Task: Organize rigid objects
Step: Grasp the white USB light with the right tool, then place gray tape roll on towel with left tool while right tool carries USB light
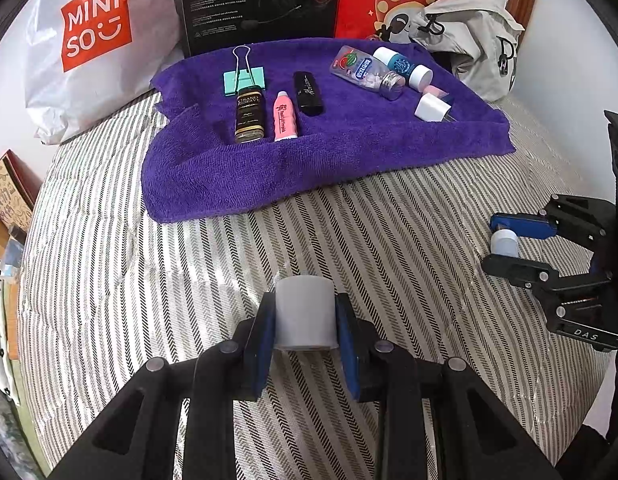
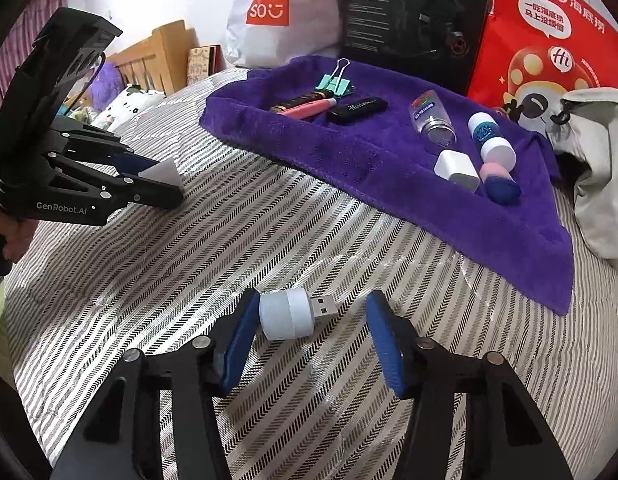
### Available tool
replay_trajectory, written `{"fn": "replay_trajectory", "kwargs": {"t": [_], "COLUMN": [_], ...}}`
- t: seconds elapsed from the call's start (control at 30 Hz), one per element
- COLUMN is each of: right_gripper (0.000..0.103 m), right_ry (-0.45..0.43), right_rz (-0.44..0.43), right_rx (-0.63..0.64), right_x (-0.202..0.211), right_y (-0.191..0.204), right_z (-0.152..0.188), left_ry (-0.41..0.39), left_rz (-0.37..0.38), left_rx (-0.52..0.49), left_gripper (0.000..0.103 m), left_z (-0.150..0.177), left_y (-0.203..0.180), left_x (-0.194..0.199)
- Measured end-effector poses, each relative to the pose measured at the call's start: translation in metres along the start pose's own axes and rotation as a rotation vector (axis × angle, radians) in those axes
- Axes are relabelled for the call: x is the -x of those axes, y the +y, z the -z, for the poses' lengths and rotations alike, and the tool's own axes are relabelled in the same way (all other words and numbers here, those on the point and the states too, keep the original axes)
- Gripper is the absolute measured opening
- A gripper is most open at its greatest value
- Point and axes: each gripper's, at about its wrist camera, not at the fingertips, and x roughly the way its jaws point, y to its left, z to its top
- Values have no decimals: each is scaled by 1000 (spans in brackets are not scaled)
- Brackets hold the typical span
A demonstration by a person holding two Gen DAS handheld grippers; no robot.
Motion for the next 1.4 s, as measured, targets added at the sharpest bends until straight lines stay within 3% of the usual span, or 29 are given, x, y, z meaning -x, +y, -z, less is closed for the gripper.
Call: {"fn": "replay_trajectory", "kwargs": {"t": [0.07,0.73,1.13,1.4], "right_gripper": [36,36,36,36], "right_ry": [-1,5,-79,-124], "right_rz": [1,-49,-79,-75], "right_rx": [4,-119,-109,-105], "right_x": [1,16,33,31], "right_y": [0,-27,-53,-74], "right_z": [0,-1,-43,-76], "left_ry": [2,-17,-62,-57], "left_rz": [-1,28,19,51], "left_rx": [1,20,3,-10], "left_gripper": [28,28,28,28], "left_z": [0,-16,-63,-110], "left_y": [0,1,-1,-7], "left_x": [-1,17,33,8]}}
